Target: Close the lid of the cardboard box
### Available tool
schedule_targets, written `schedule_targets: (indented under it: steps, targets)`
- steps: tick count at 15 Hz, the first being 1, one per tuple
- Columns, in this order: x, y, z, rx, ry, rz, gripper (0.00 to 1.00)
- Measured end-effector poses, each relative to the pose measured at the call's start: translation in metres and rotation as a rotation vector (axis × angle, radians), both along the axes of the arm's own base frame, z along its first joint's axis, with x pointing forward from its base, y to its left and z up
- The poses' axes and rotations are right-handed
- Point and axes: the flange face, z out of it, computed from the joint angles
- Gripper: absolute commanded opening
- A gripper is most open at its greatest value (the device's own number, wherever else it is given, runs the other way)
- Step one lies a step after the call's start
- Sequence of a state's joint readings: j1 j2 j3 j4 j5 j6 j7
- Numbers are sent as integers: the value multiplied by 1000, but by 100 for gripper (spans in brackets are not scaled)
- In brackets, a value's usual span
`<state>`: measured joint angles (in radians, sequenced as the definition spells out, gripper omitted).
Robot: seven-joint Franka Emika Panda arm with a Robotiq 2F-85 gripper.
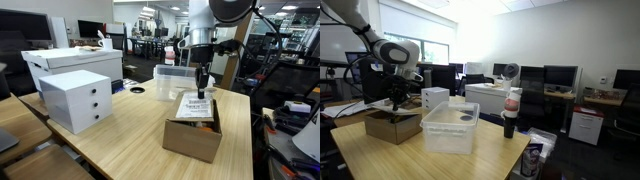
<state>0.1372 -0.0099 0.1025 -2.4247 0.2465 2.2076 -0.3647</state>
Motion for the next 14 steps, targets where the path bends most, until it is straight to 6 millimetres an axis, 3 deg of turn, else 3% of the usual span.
schedule_targets:
  steps: [14]
  targets:
    - [-19, -1, -26, 50, -98, 48, 3]
